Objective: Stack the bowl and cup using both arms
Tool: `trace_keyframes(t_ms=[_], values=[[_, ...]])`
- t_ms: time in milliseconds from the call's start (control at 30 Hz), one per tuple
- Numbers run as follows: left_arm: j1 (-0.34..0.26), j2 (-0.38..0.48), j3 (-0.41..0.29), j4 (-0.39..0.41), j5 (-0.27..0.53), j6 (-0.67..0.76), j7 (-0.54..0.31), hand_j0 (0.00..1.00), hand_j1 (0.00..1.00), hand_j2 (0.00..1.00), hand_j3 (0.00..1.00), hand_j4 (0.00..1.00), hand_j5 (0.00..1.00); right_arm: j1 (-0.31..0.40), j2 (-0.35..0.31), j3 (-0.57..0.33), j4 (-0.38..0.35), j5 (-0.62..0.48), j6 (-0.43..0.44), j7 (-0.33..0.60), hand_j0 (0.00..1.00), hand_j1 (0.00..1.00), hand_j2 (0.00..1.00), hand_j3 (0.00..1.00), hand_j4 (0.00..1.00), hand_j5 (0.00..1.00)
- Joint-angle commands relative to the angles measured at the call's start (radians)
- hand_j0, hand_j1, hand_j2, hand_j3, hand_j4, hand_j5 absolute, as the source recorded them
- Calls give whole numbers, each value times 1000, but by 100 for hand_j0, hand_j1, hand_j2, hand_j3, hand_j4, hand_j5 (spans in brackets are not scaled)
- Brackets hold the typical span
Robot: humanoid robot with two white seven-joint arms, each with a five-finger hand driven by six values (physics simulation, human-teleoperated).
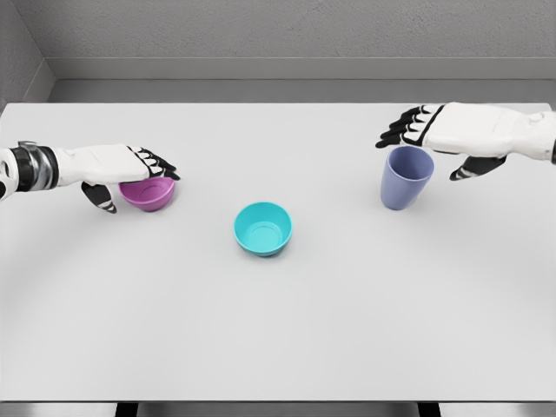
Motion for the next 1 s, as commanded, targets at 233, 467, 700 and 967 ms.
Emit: trace_keyframes(t_ms=[233,467,700,967], values=[[-8,-2,0,0,8,2,0,100,100,100,100,100,100,-28,51,53,45,19,3,0,100,100,100,100,100,100],[-18,-21,0,20,0,2,0,100,100,100,100,100,100,-51,77,54,81,28,5,0,100,100,100,100,100,100],[-18,-27,-7,20,0,2,0,100,100,100,100,100,100,-63,97,73,156,30,3,0,100,100,100,100,100,100],[-18,-28,-7,41,-4,2,0,100,100,100,100,100,100,-66,104,74,180,30,3,0,100,100,100,100,100,100]])
